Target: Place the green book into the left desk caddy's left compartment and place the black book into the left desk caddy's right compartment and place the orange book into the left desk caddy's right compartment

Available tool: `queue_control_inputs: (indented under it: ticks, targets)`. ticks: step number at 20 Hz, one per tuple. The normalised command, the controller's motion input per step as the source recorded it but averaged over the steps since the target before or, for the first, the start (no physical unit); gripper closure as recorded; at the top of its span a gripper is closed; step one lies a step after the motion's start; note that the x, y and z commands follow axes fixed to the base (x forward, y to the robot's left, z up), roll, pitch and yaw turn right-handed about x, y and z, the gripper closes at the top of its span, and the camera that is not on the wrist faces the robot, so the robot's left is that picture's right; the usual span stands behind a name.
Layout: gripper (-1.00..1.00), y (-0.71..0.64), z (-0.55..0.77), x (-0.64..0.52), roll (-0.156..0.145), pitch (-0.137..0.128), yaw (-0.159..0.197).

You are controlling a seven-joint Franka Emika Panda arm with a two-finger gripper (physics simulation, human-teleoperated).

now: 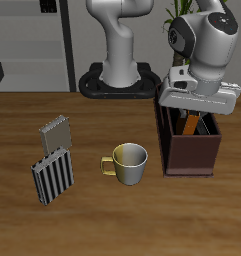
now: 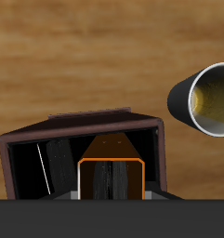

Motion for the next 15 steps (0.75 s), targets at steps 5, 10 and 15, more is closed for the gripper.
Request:
queue_control_inputs:
  ticks: [5, 10, 15]
  targets:
    - [-1.0, -0.06, -0.02, 0.04, 0.0, 0.0, -0.006]
    - [-1.0, -0.01, -0.01, 0.04, 0.007, 0.002, 0.0]
    - [-1.0, -0.04, 0.21, -0.09, 0.013, -0.032, 0.026]
